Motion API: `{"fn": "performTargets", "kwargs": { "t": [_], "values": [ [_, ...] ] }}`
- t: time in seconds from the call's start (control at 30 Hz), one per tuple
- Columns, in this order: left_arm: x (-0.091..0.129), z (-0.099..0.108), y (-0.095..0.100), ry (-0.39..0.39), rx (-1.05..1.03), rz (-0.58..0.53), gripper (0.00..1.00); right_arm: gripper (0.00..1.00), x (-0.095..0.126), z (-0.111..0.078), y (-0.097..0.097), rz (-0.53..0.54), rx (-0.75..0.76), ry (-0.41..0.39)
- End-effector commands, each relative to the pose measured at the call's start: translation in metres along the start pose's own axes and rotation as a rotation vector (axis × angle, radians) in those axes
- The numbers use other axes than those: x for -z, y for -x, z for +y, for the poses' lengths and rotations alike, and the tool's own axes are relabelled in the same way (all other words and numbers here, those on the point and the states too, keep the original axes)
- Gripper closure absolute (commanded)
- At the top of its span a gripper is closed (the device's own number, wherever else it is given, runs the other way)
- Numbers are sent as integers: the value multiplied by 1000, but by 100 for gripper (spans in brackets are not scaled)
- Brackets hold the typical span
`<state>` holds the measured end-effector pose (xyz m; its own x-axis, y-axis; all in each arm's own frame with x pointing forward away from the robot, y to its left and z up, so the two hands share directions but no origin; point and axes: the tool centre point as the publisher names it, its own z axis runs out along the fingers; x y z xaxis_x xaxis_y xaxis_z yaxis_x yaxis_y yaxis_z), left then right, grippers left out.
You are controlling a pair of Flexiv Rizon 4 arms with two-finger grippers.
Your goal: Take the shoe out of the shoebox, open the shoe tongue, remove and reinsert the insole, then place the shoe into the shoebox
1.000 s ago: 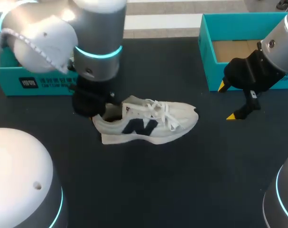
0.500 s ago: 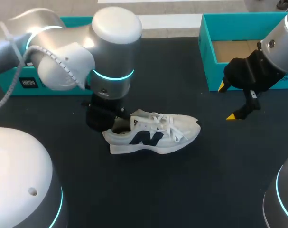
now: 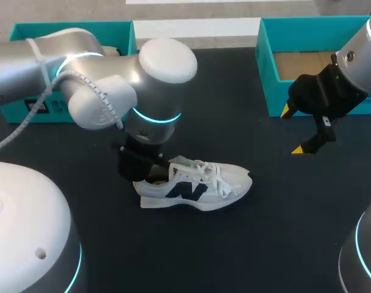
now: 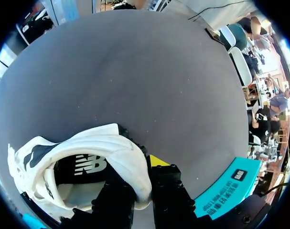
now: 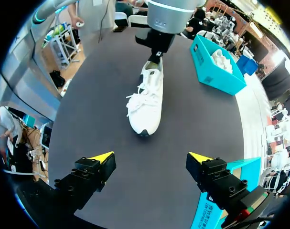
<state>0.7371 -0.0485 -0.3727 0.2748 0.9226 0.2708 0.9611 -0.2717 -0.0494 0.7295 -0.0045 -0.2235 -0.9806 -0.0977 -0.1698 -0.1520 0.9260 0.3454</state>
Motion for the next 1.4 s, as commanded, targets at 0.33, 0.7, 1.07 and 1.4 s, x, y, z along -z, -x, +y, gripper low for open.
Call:
{"fn": "performTargets", "kwargs": {
  "t": [0.33, 0.7, 1.07, 1.4],
  "values": [
    [-2, -2, -2, -7, 4, -2, 52, 0, -2, 0, 0, 0, -1, -3],
    [38, -9, -13, 21, 39, -119, 0, 0, -2, 0, 0, 0, -1, -3],
    [70, -7, -59, -132, 330, -570, 0, 0, -2, 0, 0, 0, -1, -3],
    [62, -17, -76, -291, 537, -821, 0, 0, -2, 0, 0, 0, -1, -3]
  ]
}}
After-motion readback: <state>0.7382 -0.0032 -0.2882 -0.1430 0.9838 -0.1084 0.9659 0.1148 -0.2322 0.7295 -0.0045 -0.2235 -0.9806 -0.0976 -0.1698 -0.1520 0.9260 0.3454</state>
